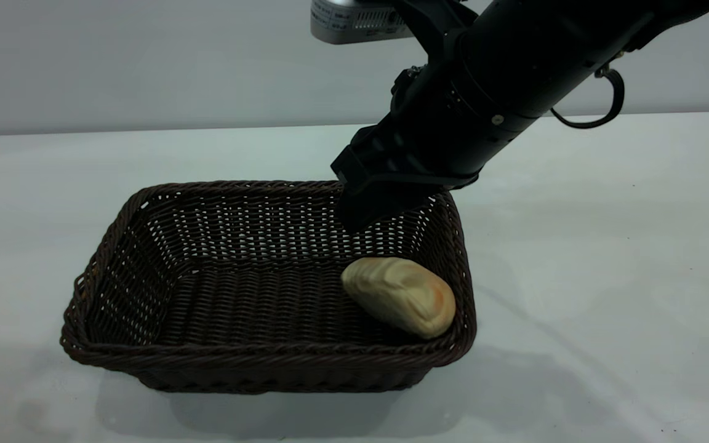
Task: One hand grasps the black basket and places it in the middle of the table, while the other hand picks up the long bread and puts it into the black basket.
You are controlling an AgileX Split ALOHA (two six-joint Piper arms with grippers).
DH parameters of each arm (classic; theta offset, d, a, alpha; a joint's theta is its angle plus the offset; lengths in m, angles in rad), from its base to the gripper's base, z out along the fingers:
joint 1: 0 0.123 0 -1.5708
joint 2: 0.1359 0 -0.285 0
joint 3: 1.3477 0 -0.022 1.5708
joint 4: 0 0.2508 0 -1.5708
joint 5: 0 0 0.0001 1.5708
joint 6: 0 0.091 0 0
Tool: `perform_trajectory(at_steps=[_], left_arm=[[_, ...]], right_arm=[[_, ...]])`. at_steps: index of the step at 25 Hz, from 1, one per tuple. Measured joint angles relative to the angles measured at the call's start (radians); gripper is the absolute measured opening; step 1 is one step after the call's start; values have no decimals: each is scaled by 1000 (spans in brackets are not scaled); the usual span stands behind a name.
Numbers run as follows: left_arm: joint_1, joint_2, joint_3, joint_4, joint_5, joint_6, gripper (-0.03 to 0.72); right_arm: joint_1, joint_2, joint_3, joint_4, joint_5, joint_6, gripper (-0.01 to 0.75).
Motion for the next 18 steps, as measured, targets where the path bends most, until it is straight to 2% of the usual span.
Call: perform_trajectory(at_steps=[2,5,11,15,18], left_arm=[[0,0,1,0,1,0,490],[0,0,1,1,5,-1,490],[0,0,1,1,6,-1,490],[0,-1,1,1,7,-1,490],[0,-15,2,1,8,-1,490]], right_arm=[[-16,-14,0,-19,24,15,370],[-86,-54,0,-90,117,97,375],[-298,-159,0,-467,375,439,375],[-402,-246,0,-714,525,629,375],[-458,-336,0,-814,610,687,375]])
